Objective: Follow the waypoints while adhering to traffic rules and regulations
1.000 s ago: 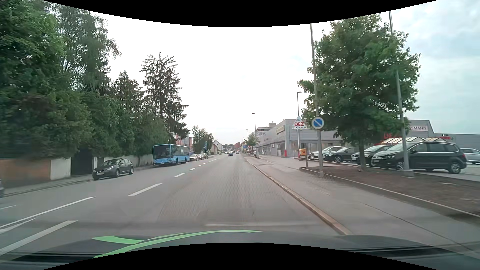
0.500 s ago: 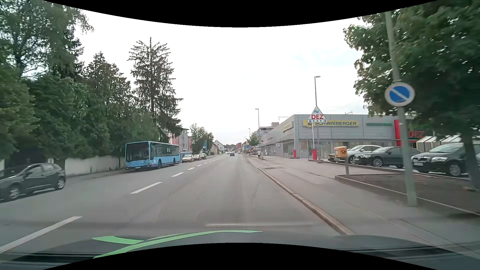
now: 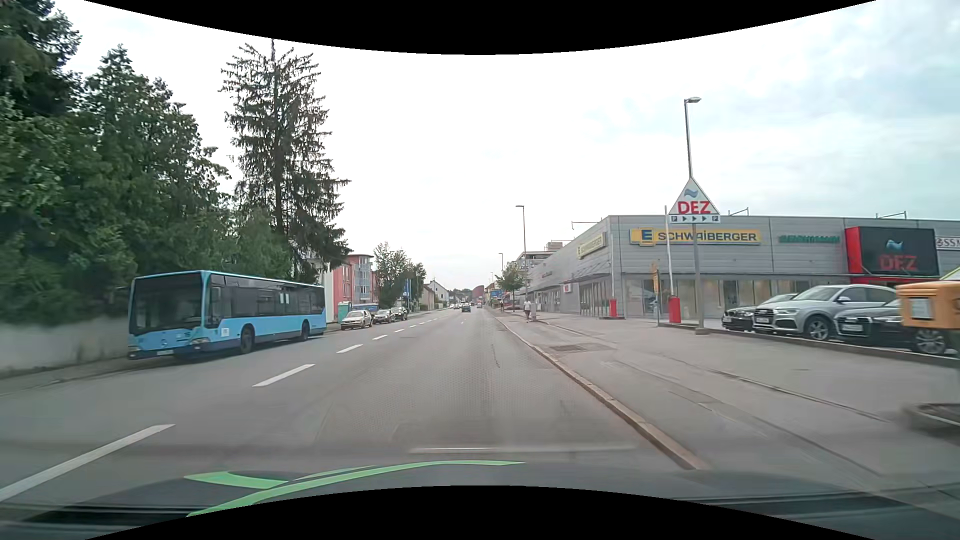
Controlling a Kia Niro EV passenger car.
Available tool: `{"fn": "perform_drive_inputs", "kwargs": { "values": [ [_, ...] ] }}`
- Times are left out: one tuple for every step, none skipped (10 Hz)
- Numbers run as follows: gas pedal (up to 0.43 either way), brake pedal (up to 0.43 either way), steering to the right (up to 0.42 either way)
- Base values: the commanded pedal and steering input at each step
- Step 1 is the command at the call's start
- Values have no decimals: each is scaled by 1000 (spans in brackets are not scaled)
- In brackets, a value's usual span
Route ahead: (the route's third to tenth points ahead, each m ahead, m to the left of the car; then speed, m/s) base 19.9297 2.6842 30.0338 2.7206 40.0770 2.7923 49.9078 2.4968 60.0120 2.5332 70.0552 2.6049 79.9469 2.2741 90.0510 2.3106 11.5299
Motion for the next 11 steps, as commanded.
{"fn": "perform_drive_inputs", "kwargs": {
  "values": [
    [59, 0, -2],
    [59, 0, -1],
    [59, 0, -1],
    [59, 0, 0],
    [59, 0, 0],
    [59, 0, 0],
    [59, 0, 0],
    [59, 0, 0],
    [59, 0, 1],
    [59, 0, 1],
    [59, 0, 1]
  ]
}}
